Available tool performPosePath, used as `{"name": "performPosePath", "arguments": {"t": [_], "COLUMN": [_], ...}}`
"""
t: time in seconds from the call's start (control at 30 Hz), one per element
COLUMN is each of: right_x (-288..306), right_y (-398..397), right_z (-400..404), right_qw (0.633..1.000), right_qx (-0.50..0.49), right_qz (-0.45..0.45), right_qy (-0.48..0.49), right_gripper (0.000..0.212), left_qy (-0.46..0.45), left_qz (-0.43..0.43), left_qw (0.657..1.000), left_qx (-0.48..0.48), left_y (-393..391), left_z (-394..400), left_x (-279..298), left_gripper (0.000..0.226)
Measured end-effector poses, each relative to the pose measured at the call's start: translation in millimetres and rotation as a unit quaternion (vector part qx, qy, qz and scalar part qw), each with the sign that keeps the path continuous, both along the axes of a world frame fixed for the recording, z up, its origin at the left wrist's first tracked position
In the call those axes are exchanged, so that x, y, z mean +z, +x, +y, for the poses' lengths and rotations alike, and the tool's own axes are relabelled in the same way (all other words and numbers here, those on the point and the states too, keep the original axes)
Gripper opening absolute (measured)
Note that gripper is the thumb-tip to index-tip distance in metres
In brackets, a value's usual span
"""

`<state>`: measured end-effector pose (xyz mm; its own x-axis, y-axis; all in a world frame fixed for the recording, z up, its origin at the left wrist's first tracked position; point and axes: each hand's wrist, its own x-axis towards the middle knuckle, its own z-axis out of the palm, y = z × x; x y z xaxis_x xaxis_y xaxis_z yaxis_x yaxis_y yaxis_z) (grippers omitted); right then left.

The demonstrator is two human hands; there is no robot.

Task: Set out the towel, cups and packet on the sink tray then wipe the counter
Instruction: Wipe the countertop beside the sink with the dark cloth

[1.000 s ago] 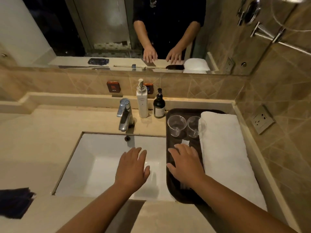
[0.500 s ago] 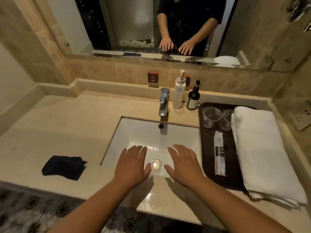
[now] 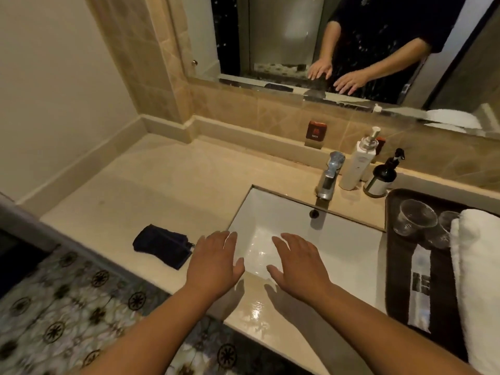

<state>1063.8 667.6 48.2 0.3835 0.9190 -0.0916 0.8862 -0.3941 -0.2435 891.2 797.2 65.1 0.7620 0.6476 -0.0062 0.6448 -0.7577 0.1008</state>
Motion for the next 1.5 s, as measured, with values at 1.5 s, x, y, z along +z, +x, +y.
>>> {"name": "performPosePath", "arguments": {"t": [1.5], "right_x": [-35], "right_y": [-150], "right_z": [312], "right_qw": [0.772], "right_qx": [-0.229], "right_qz": [0.59], "right_qy": [0.051], "right_gripper": [0.02], "left_qy": [-0.094], "left_qz": [0.02], "left_qw": [0.893], "left_qx": [0.44], "left_y": [-226], "left_z": [395], "left_x": [-129], "left_gripper": [0.072]}}
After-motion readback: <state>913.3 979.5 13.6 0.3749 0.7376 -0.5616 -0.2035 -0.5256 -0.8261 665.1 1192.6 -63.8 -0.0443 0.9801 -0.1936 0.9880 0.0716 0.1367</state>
